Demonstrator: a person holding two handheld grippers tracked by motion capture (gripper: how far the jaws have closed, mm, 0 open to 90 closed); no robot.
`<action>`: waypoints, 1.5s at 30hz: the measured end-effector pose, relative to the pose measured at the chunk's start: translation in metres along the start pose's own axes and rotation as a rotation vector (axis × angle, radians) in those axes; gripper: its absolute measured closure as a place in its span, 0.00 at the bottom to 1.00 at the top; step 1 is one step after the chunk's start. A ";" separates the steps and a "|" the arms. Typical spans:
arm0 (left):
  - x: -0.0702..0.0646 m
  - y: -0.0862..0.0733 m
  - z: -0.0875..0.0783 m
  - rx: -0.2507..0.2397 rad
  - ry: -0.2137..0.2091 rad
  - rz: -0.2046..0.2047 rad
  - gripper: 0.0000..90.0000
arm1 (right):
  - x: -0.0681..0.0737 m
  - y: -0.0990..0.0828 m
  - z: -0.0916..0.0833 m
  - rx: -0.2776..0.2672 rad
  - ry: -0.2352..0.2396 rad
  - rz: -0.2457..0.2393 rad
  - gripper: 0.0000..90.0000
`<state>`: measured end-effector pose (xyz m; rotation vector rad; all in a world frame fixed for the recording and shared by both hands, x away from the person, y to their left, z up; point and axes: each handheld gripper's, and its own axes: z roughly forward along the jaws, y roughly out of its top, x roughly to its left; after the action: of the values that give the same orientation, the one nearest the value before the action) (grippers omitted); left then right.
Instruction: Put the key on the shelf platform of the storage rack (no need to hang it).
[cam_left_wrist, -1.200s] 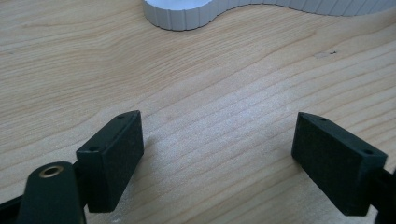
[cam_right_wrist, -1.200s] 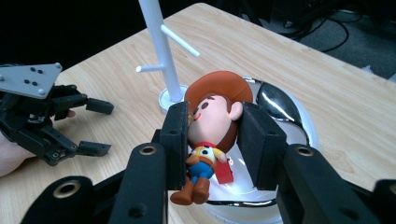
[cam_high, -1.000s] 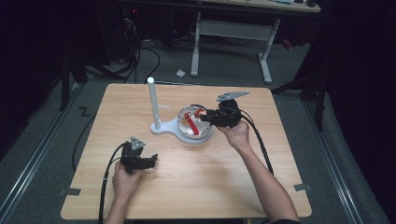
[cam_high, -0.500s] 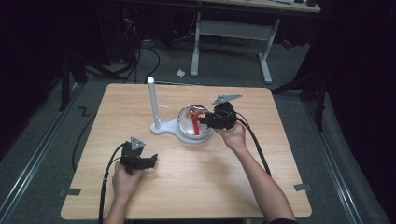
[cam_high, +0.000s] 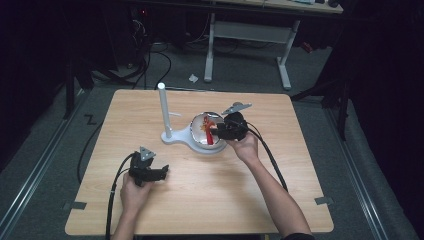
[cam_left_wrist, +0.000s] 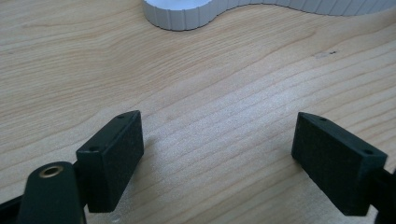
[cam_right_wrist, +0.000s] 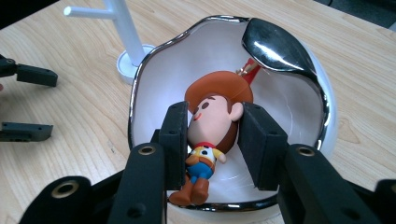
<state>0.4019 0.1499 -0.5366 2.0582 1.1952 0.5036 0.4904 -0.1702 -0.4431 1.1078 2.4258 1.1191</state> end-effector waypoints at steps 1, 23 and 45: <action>0.000 0.000 0.000 0.000 0.000 0.000 0.19 | 0.000 0.000 0.001 0.001 -0.002 -0.002 0.71; 0.000 0.000 0.000 0.001 0.000 0.001 0.19 | -0.003 0.000 -0.009 -0.020 -0.003 0.006 0.56; 0.000 0.000 0.000 0.000 0.000 0.000 0.19 | -0.009 0.001 -0.049 -0.107 -0.045 0.026 0.55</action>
<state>0.4019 0.1498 -0.5366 2.0580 1.1952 0.5037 0.4726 -0.2034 -0.4101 1.1209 2.2951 1.2036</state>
